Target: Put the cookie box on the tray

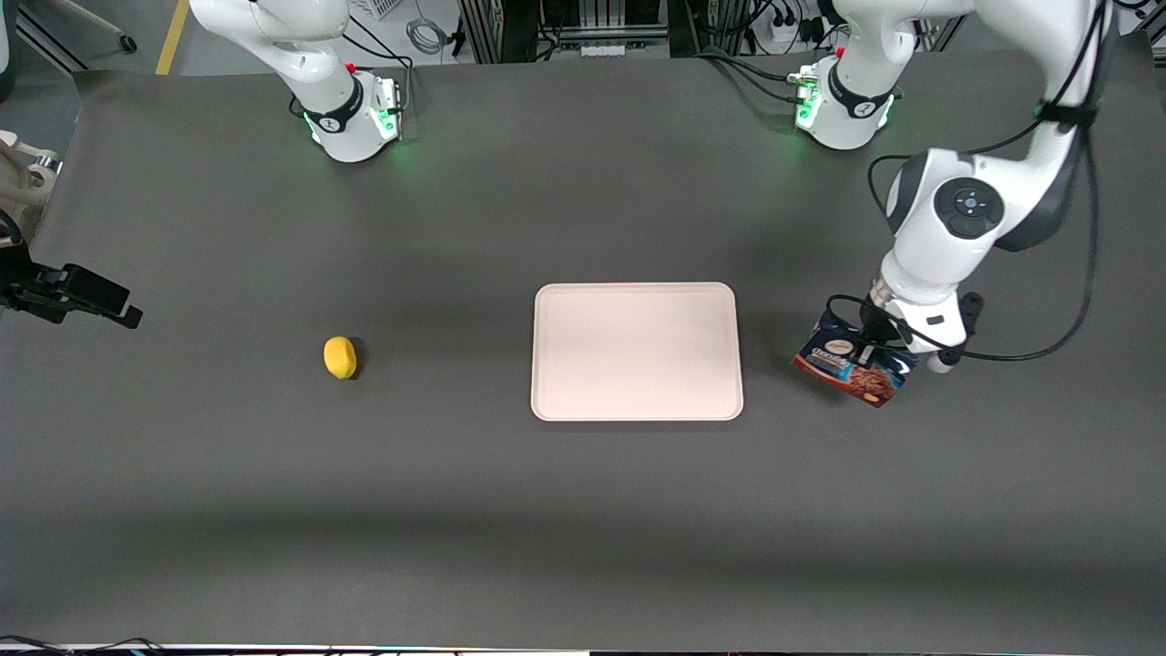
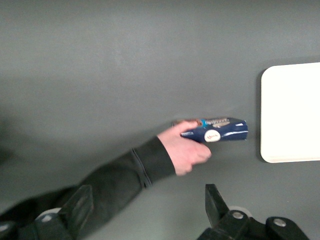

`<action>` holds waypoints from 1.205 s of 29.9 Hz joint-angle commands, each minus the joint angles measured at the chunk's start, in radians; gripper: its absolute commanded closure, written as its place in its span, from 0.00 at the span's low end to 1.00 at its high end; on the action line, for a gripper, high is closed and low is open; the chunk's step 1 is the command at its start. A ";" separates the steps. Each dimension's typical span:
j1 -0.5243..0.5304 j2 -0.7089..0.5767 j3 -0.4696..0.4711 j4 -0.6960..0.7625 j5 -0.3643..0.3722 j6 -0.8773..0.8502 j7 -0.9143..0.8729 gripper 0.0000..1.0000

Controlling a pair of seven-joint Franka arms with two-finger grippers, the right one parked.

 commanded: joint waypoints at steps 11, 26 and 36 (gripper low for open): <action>-0.065 0.361 -0.081 0.040 0.046 0.116 0.118 0.89; -0.051 0.432 -0.038 0.019 0.111 0.225 0.256 0.82; -0.049 0.443 0.005 -0.007 0.118 0.302 0.279 0.71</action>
